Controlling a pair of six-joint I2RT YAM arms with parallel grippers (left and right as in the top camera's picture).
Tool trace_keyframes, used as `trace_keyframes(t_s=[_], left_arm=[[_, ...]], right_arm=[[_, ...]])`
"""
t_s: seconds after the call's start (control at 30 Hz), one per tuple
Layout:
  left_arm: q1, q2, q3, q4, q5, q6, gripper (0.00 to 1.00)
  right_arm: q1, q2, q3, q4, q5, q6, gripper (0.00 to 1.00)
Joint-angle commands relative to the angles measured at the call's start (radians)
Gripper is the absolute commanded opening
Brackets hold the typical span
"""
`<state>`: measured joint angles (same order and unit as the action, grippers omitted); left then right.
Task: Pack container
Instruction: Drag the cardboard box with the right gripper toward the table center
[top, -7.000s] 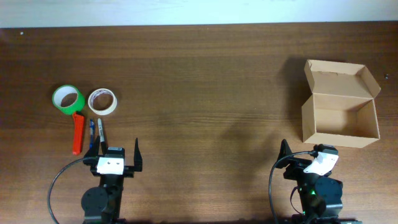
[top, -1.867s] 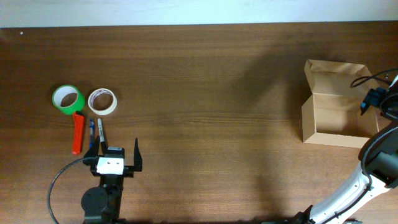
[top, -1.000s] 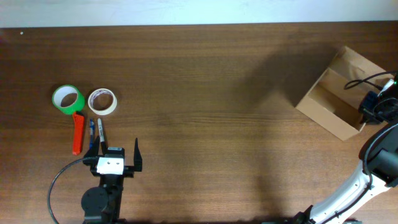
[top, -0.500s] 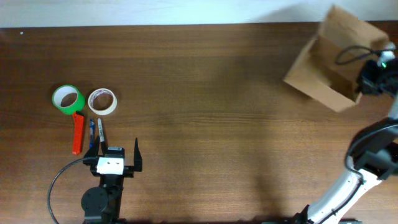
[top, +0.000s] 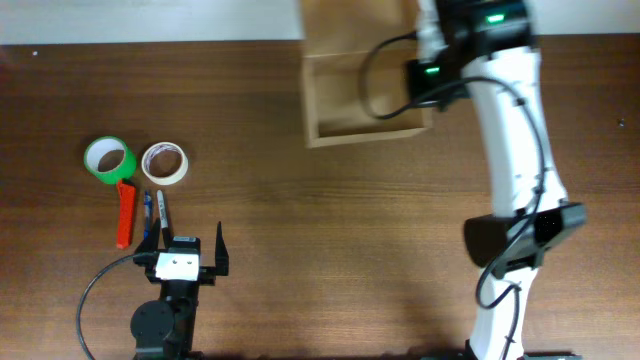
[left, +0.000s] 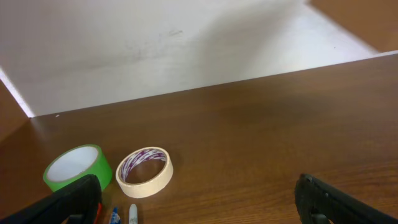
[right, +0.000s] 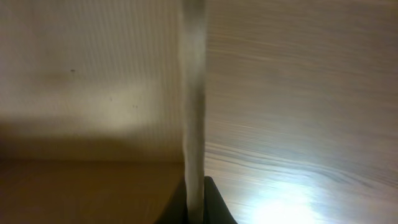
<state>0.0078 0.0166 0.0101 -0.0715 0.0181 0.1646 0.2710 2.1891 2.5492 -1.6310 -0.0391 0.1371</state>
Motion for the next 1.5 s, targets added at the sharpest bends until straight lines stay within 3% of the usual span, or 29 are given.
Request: trace_keyframes(t_s=[0.0,0.13,0.4,0.5,0.73,0.8,1.03,1.23,1.47], left_arm=[[0.004,-0.006,-0.002,-0.008,0.003,0.009,1.00],[0.004,-0.006,-0.002,-0.008,0.003,0.009,0.99],[0.004,-0.006,-0.002,-0.009,0.003,0.009,1.00],[0.004,-0.006,-0.002,-0.008,0.003,0.009,1.00],[0.004,-0.006,-0.002,-0.008,0.003,0.009,1.00],[0.004,-0.006,-0.002,-0.008,0.003,0.009,1.00],[0.004,-0.006,-0.002,-0.008,0.003,0.009,1.00],[0.004,-0.006,-0.002,-0.008,0.003,0.009,1.00],[0.004,-0.006,-0.002,-0.008,0.003,0.009,1.00]], right_arm=[[0.074,-0.024,0.015,0.017,0.064,0.149,0.04],[0.129,-0.023,-0.006,0.022,0.123,0.240,0.04],[0.135,-0.023,-0.130,0.039,0.119,0.262,0.04],[0.140,-0.023,-0.194,0.077,0.122,0.141,0.04],[0.135,-0.023,-0.309,0.156,0.122,-0.339,0.04],[0.134,-0.023,-0.333,0.176,0.122,-0.396,0.04],[0.135,-0.023,-0.352,0.278,0.006,-0.436,0.04],[0.138,-0.015,-0.352,0.375,-0.017,-0.353,0.04],[0.144,0.037,-0.352,0.373,-0.022,-0.285,0.04]])
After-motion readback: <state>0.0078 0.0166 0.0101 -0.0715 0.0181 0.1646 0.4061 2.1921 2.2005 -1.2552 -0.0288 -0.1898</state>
